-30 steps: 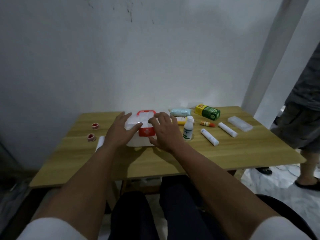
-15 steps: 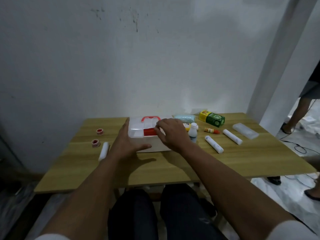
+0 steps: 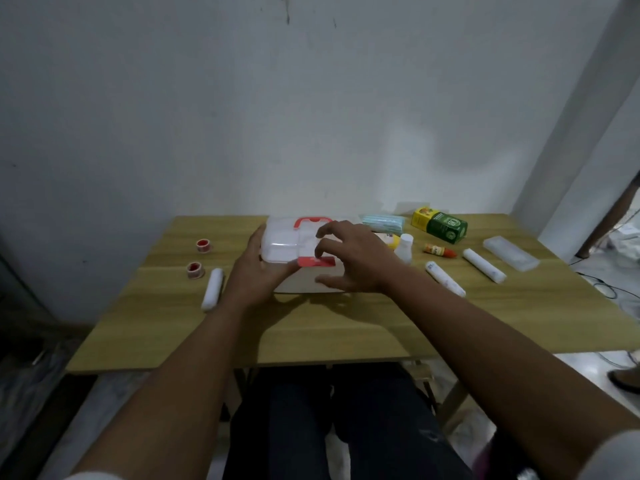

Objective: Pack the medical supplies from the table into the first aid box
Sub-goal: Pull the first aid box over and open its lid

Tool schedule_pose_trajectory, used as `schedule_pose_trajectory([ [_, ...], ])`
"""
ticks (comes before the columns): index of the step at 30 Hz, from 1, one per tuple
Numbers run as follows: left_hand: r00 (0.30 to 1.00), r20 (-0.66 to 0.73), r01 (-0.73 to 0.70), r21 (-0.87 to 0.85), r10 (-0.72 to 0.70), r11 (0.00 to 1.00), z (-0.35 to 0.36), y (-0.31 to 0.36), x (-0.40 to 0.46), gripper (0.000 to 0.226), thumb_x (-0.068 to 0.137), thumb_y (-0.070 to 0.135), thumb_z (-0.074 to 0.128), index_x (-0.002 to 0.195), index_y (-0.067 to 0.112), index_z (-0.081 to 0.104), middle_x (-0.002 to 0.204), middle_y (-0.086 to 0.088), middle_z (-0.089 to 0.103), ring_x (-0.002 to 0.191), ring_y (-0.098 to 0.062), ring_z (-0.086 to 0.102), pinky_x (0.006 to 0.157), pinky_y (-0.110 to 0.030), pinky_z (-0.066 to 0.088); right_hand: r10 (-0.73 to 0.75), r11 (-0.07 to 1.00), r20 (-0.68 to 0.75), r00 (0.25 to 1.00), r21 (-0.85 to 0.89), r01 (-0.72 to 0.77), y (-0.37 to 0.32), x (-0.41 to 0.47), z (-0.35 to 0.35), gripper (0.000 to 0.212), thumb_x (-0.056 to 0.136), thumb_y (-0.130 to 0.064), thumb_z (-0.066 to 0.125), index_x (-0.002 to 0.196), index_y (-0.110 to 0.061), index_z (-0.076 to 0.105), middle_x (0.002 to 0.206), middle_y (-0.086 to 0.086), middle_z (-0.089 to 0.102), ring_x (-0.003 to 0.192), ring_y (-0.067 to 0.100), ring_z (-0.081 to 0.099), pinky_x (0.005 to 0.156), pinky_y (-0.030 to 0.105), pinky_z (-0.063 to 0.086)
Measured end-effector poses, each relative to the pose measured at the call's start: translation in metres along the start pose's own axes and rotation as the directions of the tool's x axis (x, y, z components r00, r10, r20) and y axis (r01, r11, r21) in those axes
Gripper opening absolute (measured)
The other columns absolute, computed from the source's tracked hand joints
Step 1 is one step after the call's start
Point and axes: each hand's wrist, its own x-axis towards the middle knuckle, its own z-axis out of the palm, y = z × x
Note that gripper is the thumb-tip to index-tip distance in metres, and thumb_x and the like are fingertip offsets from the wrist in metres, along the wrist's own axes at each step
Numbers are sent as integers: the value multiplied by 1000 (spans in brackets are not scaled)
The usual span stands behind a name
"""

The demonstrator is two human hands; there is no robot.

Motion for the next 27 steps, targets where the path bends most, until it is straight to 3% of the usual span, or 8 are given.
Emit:
schedule_pose_trajectory([
  [3, 1000, -8, -19, 18, 20, 1000, -1, -2, 2, 106, 72, 56, 89, 158, 44, 28, 140, 17, 49, 125, -13, 51, 91, -29, 48, 44, 995, -96, 994, 96, -34, 0, 3, -2, 17, 89, -28, 70, 99, -15, 70, 116, 6, 69, 100, 27, 65, 76, 43, 54],
  [8, 1000, 5, 21, 93, -21, 995, -4, -1, 8, 122, 70, 50, 92, 164, 39, 15, 155, 4, 49, 131, -20, 52, 105, -41, 48, 251, 927, -115, 961, 314, -204, 16, 39, -28, 21, 92, -29, 66, 103, -13, 71, 99, 1, 71, 88, 18, 66, 78, 40, 56],
  [11, 999, 32, -6, 137, 1, 991, -6, 1, 9, 100, 71, 48, 91, 154, 45, 35, 135, 20, 56, 126, -15, 55, 97, -35, 47, 408, 861, -164, 898, 396, -319, 37, 73, -43, 19, 91, -30, 71, 100, -13, 71, 93, 0, 74, 86, 15, 69, 81, 40, 57],
  [14, 999, 33, -48, 185, 43, 982, -7, -1, 11, 83, 66, 63, 87, 138, 56, 46, 121, 31, 54, 115, -6, 53, 91, -35, 50, 598, 786, -197, 777, 332, -521, 61, 106, -40, 38, 92, -48, 67, 119, -21, 62, 107, 0, 71, 94, 17, 67, 80, 38, 56],
  [18, 991, -83, -66, 351, 101, 934, -2, -8, 12, 96, 66, 70, 85, 148, 36, 50, 139, 10, 60, 121, -13, 55, 92, -38, 50, 789, 604, -70, 610, 265, -752, 83, 126, -16, 67, 93, -73, 42, 135, -21, 48, 126, 10, 60, 112, 30, 61, 91, 47, 51],
  [21, 988, -107, -64, 391, 114, 918, 0, -15, 11, 102, 62, 76, 82, 148, 30, 50, 140, 2, 59, 124, -18, 55, 91, -38, 50, 870, 458, 63, 490, 264, -849, 92, 132, 0, 85, 87, -83, 37, 145, -20, 40, 143, 15, 40, 128, 38, 47, 101, 55, 44],
  [25, 988, -116, -54, 383, 106, 922, 1, -18, 16, 106, 57, 75, 86, 143, 26, 47, 141, 4, 53, 125, -17, 52, 88, -33, 48, 869, 371, 206, 451, 331, -867, 103, 126, 22, 89, 88, -78, 46, 149, -13, 37, 148, 19, 37, 131, 42, 49, 107, 53, 43],
  [27, 998, -57, -19, 266, 35, 964, 0, -19, 18, 120, 57, 72, 89, 156, 36, 32, 158, 8, 42, 135, -14, 44, 100, -36, 47, 855, 335, 259, 449, 385, -860, 107, 117, 30, 86, 91, -73, 48, 148, -8, 40, 150, 20, 42, 134, 40, 49, 110, 48, 41],
])
